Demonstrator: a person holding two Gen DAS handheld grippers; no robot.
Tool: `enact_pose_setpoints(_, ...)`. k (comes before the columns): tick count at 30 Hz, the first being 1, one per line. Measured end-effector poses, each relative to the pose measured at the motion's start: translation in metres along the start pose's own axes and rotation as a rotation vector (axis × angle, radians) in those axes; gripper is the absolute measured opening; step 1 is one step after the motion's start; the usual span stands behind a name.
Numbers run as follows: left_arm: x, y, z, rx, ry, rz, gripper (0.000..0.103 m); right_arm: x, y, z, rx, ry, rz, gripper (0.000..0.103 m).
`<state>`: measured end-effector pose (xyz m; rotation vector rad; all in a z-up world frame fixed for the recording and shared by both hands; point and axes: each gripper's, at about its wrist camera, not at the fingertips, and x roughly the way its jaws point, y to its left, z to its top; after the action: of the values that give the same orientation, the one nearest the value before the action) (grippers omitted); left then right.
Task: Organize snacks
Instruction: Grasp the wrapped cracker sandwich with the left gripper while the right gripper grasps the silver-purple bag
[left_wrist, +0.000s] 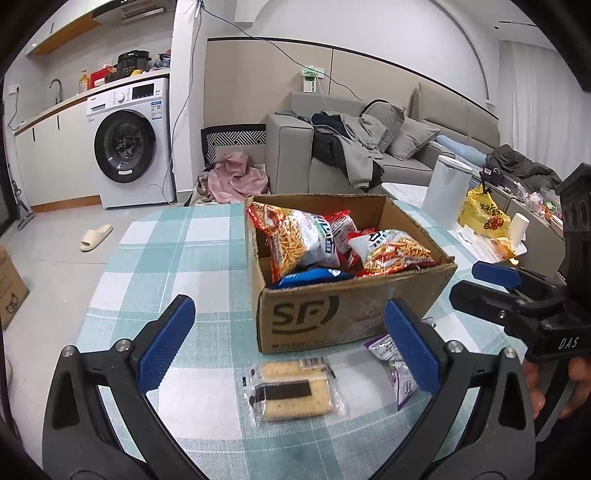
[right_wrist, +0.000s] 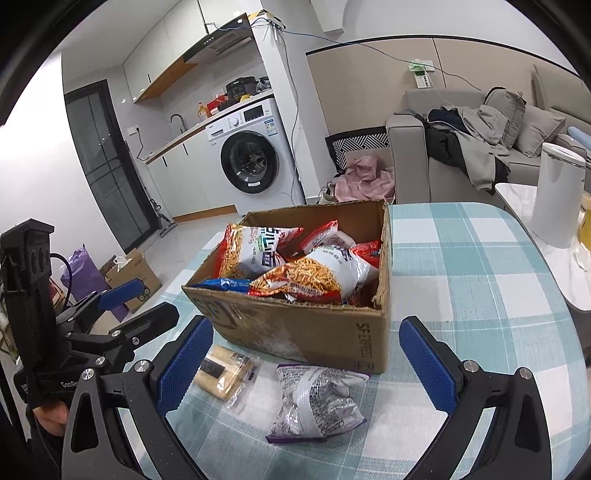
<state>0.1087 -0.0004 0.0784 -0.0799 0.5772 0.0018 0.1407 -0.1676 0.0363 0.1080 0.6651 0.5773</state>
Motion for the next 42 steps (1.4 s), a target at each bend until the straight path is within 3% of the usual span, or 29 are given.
enact_pose_setpoints(6, -0.008, 0.002, -0.008, 0.001, -0.020, -0.011, 0.102, -0.003, 0.001, -0.008, -0.013, 0.006, 0.009, 0.103)
enact_pose_setpoints(15, -0.003, 0.005, -0.018, 0.004, 0.012, 0.011, 0.102, 0.004, 0.003, -0.015, -0.030, 0.057, 0.011, 0.103)
enact_pose_setpoints(23, 0.017, 0.009, -0.026, -0.042, 0.105, -0.001, 0.102, 0.021, 0.006, -0.027, -0.049, 0.133, -0.007, 0.103)
enact_pose_setpoints(42, 0.060, 0.011, -0.052, -0.029, 0.214, -0.002, 0.102, 0.058, -0.002, -0.046, -0.060, 0.273, -0.059, 0.103)
